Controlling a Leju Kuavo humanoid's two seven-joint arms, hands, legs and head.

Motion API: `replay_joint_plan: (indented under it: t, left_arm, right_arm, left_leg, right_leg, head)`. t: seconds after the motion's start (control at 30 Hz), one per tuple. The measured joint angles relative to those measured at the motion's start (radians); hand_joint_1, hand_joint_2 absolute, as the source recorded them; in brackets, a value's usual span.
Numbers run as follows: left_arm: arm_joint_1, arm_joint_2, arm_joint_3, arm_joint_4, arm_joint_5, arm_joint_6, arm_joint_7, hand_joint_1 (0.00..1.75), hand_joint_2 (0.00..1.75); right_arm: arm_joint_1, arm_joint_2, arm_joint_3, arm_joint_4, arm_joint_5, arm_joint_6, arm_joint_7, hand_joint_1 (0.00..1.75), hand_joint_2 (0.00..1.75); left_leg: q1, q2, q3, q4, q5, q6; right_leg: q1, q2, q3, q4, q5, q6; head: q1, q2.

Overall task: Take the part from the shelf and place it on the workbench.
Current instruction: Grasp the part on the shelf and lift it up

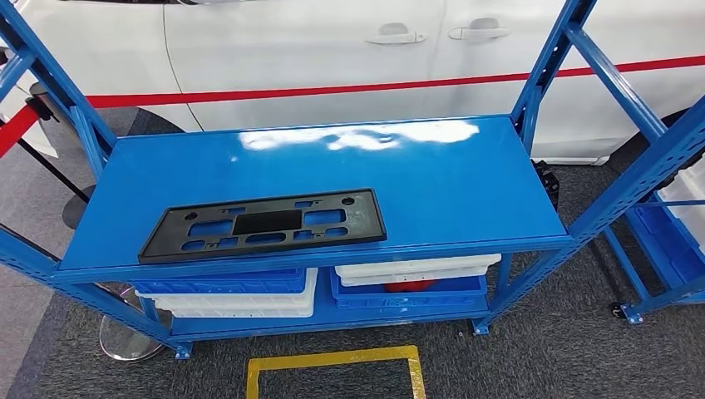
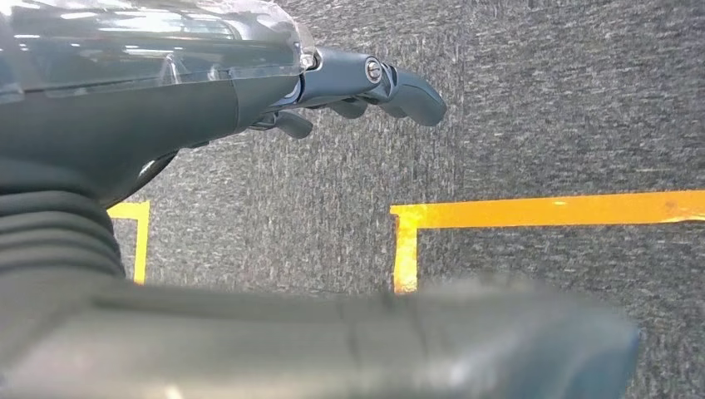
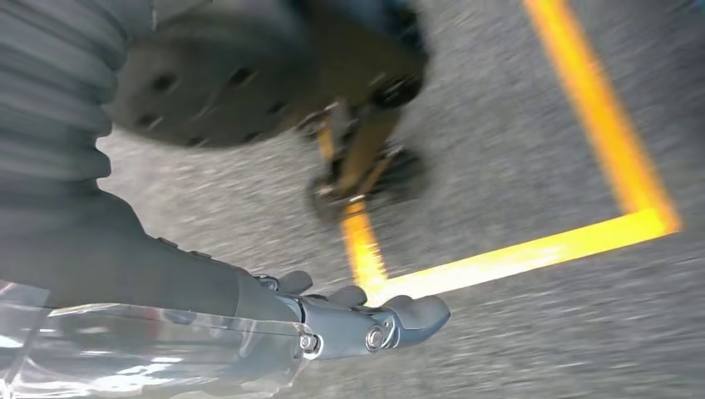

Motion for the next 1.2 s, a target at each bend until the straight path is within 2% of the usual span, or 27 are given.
replay_joint_plan:
  t: [0.23, 0.47, 0.7, 0.93, 1.0, 1.07, 1.13, 1.2]
  left_arm:
    - [-0.012, -0.009, 0.082, 0.012, -0.061, 0.02, -0.03, 0.0, 0.0]
    - [-0.023, -0.015, 0.159, 0.019, -0.116, 0.041, -0.056, 0.0, 0.0]
    - [-0.033, -0.021, 0.237, 0.028, -0.168, 0.064, -0.075, 0.0, 0.0]
    - [-0.045, -0.025, 0.32, 0.038, -0.219, 0.087, -0.092, 0.0, 0.0]
    - [-0.049, -0.026, 0.343, 0.041, -0.233, 0.093, -0.098, 0.0, 0.0]
    - [-0.054, -0.028, 0.367, 0.043, -0.247, 0.1, -0.103, 0.0, 0.0]
    - [-0.059, -0.033, 0.389, 0.045, -0.26, 0.106, -0.109, 0.0, 0.0]
    - [-0.062, -0.037, 0.405, 0.047, -0.27, 0.111, -0.114, 0.0, 0.0]
  right_arm:
    - [0.031, 0.011, -0.052, -0.202, 0.089, 0.006, -0.058, 0.0, 1.75]
    - [0.056, 0.005, -0.059, -0.417, 0.189, -0.03, -0.114, 0.0, 1.75]
    - [0.071, -0.02, -0.05, -0.643, 0.296, -0.076, -0.169, 0.0, 1.75]
    - [0.068, -0.056, -0.001, -0.876, 0.411, -0.119, -0.214, 0.0, 1.75]
    - [0.064, -0.068, 0.021, -0.94, 0.444, -0.131, -0.221, 0.0, 0.87]
    - [0.056, -0.081, 0.043, -1.003, 0.477, -0.139, -0.225, 0.0, 0.87]
    - [0.045, -0.099, 0.065, -1.057, 0.509, -0.143, -0.225, 0.0, 1.75]
    - [0.035, -0.114, 0.085, -1.093, 0.531, -0.144, -0.223, 0.0, 1.75]
  left_leg:
    - [0.0, 0.0, 0.001, 0.0, 0.0, 0.0]
    - [0.0, 0.0, 0.001, 0.0, 0.0, 0.0]
    - [0.0, 0.0, 0.001, 0.0, 0.0, 0.0]
    - [-0.004, 0.0, -0.002, 0.007, -0.002, 0.006]
    - [-0.006, 0.0, -0.005, 0.009, -0.002, 0.011]
    - [-0.004, 0.001, 0.0, -0.004, 0.007, 0.021]
    - [0.002, 0.003, 0.011, -0.026, 0.02, 0.034]
    - [0.004, 0.005, 0.015, -0.034, 0.027, 0.041]
  right_leg:
    - [0.0, 0.001, 0.0, 0.0, 0.0, 0.0]
    - [0.0, 0.001, 0.0, 0.0, 0.0, 0.0]
    - [0.0, 0.001, 0.0, 0.0, 0.001, 0.001]
    - [-0.008, 0.001, 0.0, -0.003, 0.005, 0.008]
    - [-0.01, 0.001, 0.0, -0.006, 0.008, 0.013]
    - [-0.008, 0.0, 0.002, -0.01, 0.009, 0.02]
    - [-0.005, -0.002, -0.011, 0.02, -0.014, 0.022]
    - [-0.001, -0.004, -0.049, 0.097, -0.058, 0.018]
  head:
    - [0.0, 0.0]
    - [0.0, 0.0]
    - [0.0, 0.0]
    - [0.0, 0.0]
    - [0.0, 0.0]
    - [0.0, 0.0]
    - [0.001, 0.0]
    - [0.003, 0.0]
